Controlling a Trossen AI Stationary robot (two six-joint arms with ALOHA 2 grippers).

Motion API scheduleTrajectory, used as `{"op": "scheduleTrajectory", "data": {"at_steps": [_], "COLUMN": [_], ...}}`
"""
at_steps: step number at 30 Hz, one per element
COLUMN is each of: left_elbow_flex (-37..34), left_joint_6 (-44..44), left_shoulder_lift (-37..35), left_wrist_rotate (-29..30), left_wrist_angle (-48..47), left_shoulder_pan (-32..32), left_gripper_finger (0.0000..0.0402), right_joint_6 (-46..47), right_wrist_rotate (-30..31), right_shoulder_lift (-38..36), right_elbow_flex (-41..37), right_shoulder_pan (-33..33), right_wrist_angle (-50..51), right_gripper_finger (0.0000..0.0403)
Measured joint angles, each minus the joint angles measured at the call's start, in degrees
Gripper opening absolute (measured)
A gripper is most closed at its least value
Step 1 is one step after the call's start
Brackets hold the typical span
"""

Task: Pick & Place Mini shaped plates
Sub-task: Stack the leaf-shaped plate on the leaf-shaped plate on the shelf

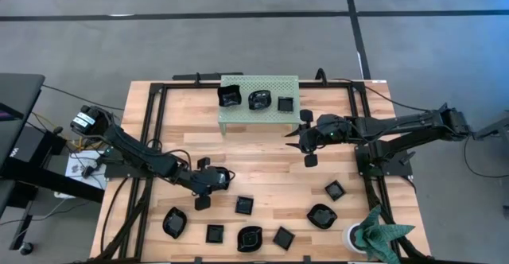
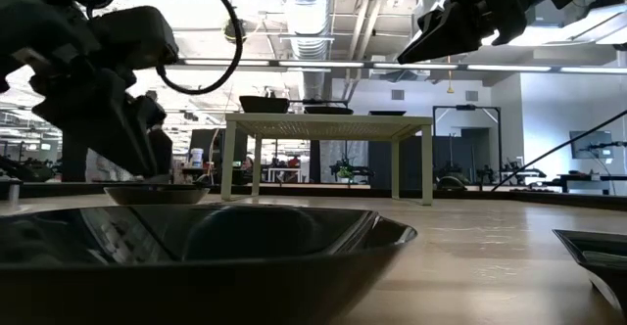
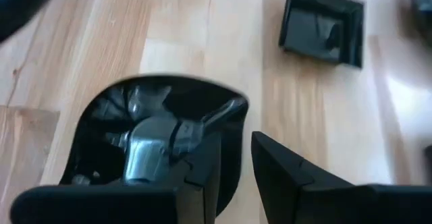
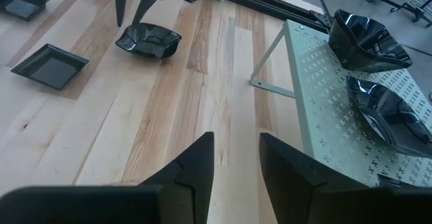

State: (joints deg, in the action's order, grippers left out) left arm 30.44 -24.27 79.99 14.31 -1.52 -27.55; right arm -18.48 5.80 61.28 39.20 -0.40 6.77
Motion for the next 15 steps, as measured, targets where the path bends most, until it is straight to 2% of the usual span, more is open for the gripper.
{"op": "scheduleTrajectory", "data": {"at_steps": [7,15], "left_elbow_flex": [0.0,0.0], "left_joint_6": [-0.4,-0.4], "left_shoulder_lift": [0.6,6.1], "left_wrist_rotate": [-0.9,0.1], "left_wrist_angle": [3.1,3.2], "left_shoulder_pan": [-0.4,-2.1], "left_gripper_finger": [0.0085,0.0085], "right_joint_6": [0.0,0.1], "right_wrist_rotate": [0.0,0.0], "right_shoulder_lift": [0.0,0.0], "right_elbow_flex": [0.0,0.0], "right_shoulder_pan": [0.0,0.0], "right_wrist_angle": [0.0,0.0], "right_gripper_finger": [0.0113,0.0113]}}
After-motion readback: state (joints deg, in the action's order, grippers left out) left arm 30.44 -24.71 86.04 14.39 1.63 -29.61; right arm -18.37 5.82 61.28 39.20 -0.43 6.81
